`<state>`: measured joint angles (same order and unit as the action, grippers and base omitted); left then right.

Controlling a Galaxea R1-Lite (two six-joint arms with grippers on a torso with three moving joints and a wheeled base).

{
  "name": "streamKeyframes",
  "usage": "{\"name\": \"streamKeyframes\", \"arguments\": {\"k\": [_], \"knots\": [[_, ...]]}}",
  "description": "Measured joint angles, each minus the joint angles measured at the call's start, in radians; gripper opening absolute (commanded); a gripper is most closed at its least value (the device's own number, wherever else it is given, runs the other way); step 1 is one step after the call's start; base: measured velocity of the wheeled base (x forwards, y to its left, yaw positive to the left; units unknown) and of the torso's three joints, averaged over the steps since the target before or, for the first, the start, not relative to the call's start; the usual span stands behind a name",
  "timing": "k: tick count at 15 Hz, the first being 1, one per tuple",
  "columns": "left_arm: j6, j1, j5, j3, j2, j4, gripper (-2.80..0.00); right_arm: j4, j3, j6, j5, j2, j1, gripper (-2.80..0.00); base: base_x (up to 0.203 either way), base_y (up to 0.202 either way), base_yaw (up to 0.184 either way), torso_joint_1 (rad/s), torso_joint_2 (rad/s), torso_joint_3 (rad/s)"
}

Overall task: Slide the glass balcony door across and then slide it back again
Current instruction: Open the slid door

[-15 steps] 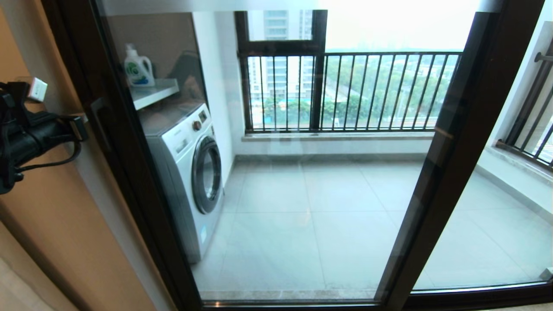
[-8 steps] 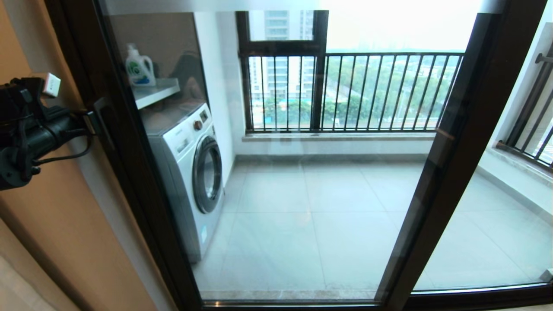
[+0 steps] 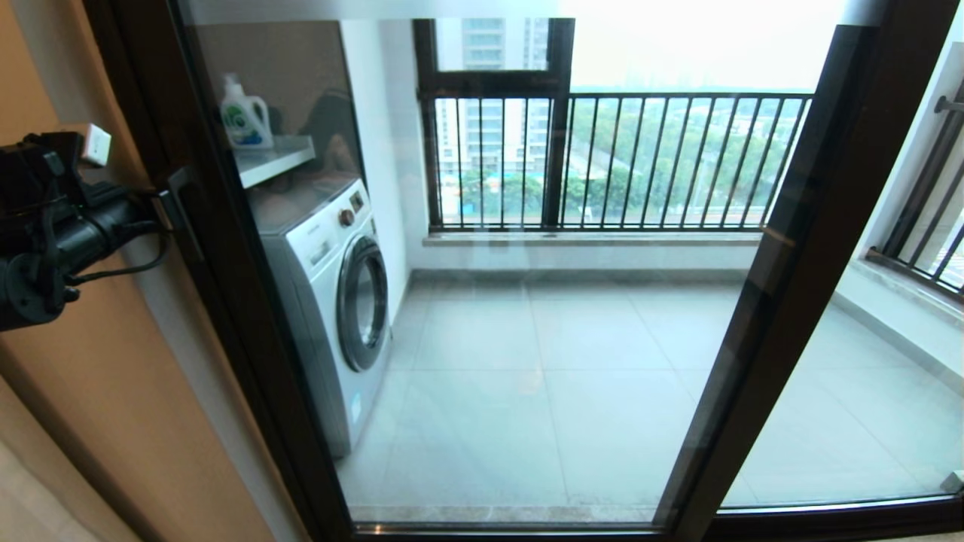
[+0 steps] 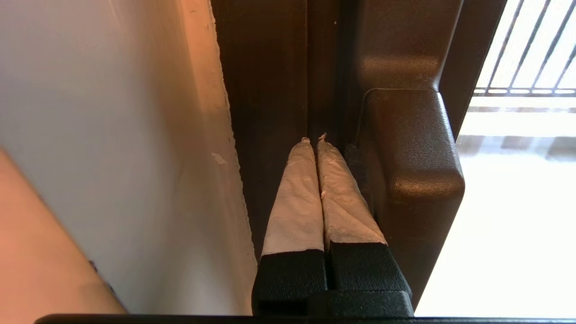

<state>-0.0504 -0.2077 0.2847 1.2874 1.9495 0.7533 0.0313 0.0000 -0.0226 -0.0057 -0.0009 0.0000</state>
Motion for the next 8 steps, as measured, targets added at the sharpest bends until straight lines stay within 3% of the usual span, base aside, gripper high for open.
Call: {"name": "streamKeyframes", "arguments": {"k": [8], "knots": [[0.0, 0.0, -0.007, -0.024, -0.037, -0.002, -2.8, 0.0, 0.0, 0.0, 0.0, 0.0, 0.0, -2.8, 0.0, 0.0, 0.0, 0.0, 0.0, 0.0]]}}
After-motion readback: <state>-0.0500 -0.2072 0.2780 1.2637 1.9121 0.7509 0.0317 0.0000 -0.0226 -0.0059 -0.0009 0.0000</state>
